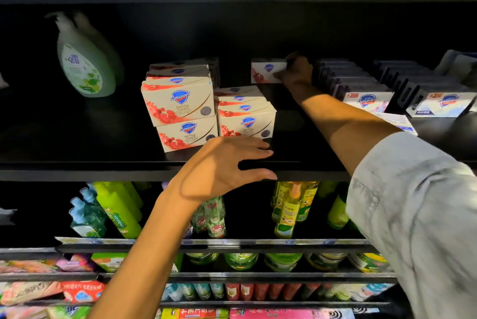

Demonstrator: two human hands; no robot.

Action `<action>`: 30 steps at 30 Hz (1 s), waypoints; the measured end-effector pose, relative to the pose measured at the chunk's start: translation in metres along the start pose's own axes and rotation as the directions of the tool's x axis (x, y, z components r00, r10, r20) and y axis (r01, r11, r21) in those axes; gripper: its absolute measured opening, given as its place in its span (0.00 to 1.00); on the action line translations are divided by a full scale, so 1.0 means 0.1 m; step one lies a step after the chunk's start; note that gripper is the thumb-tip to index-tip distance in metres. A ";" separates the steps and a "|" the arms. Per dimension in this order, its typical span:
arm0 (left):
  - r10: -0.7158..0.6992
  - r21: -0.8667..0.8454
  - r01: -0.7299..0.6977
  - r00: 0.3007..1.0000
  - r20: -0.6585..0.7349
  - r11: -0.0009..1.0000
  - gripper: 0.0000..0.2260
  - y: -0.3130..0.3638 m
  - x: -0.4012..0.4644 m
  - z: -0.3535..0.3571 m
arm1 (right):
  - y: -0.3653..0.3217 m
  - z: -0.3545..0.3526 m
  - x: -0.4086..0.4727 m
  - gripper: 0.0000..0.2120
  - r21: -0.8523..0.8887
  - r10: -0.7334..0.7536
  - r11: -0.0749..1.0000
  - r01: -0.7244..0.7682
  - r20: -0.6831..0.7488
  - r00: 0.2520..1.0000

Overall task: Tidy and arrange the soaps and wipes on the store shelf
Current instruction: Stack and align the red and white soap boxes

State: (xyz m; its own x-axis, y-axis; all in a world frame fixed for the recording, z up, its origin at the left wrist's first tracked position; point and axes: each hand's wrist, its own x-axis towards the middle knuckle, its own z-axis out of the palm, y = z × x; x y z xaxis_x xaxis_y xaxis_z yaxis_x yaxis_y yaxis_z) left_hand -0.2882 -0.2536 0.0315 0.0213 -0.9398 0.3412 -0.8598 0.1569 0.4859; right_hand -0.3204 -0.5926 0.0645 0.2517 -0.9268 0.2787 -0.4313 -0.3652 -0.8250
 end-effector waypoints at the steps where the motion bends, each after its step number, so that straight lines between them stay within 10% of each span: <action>1: 0.006 0.003 -0.006 1.000 -0.003 1.000 0.24 0.00 0.00 0.00 | 0.01 0.00 -0.01 0.29 -0.002 -0.004 1.000 0.004 -0.003 1.000; 19: -0.062 0.038 0.063 0.998 -0.013 0.997 0.23 0.22 -0.08 -0.09 | -0.32 -0.17 -0.90 0.17 0.096 -0.061 0.994 0.058 0.030 0.998; 26: -0.110 -0.155 0.073 0.962 -0.248 0.985 0.14 0.25 -0.21 -0.12 | -0.21 -0.62 -1.73 0.12 0.389 -0.160 0.920 0.035 0.295 0.942; 30: -0.258 -0.280 0.114 0.789 -0.558 0.953 0.11 0.18 -0.41 -0.18 | -0.20 -0.81 -1.95 0.16 0.405 -0.175 0.914 0.017 0.358 0.917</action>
State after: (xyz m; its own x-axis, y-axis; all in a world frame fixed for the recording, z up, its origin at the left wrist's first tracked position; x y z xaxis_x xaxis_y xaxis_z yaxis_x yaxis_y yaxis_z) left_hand -0.2952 -0.2069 0.0401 0.5235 -0.6122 0.5926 -0.6744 0.1274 0.7273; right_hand -0.4316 -0.4114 0.0662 0.6163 -0.7548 0.2243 -0.0392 -0.3140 -0.9486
